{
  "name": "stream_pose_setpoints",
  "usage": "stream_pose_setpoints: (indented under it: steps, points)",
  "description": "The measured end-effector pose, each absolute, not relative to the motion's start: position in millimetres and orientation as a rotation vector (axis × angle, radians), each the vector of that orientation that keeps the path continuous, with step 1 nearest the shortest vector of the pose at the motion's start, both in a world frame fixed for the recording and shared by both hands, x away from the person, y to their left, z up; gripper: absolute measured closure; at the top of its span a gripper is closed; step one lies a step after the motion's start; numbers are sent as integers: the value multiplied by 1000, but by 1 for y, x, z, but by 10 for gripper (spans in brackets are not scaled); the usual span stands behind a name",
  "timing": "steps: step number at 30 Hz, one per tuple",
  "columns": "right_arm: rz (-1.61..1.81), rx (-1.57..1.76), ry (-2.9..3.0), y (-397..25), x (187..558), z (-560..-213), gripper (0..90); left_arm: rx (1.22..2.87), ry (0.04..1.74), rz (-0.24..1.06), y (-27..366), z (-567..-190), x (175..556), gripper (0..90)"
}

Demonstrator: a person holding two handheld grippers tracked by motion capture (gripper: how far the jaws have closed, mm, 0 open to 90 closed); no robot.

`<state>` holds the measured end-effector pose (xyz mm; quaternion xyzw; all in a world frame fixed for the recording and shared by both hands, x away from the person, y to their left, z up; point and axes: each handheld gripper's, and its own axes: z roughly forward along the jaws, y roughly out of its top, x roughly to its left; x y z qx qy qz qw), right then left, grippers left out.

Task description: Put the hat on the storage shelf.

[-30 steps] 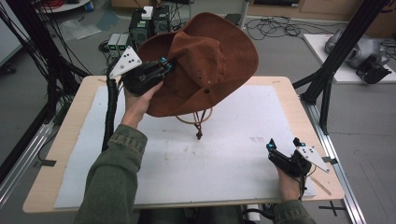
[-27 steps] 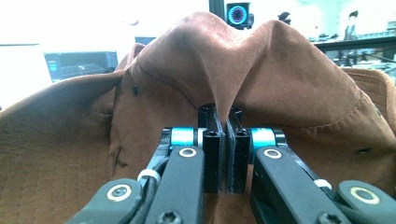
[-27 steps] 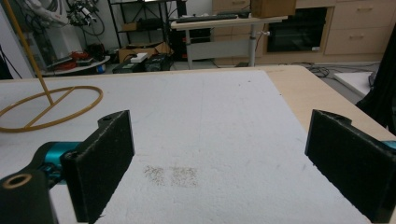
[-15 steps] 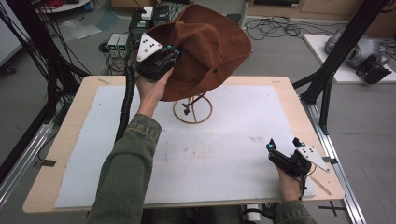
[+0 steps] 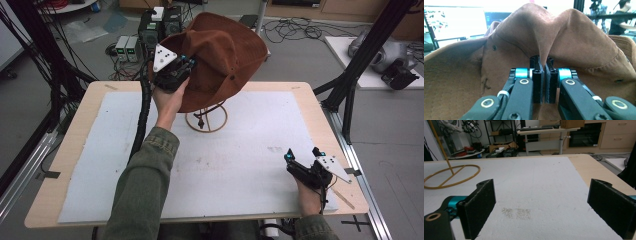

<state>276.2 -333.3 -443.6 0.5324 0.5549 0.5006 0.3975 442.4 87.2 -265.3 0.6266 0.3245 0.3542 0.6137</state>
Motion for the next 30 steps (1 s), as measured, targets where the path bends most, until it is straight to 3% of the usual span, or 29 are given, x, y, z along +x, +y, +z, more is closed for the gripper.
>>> stream_pose_setpoints:
  steps: [11,19,26,30]
  points:
    - [1267,1346,1413,-332,277,-444,73,1506,778,797,85,-272,448,864]
    - [1264,1341,1420,-331,278,-444,73,1491,779,782,86,-270,448,798]
    - [1266,1341,1419,-331,278,-444,73,1445,800,811,90,-265,446,568]
    - [1265,1347,1423,-330,278,-444,73,1426,790,838,92,-262,444,496]
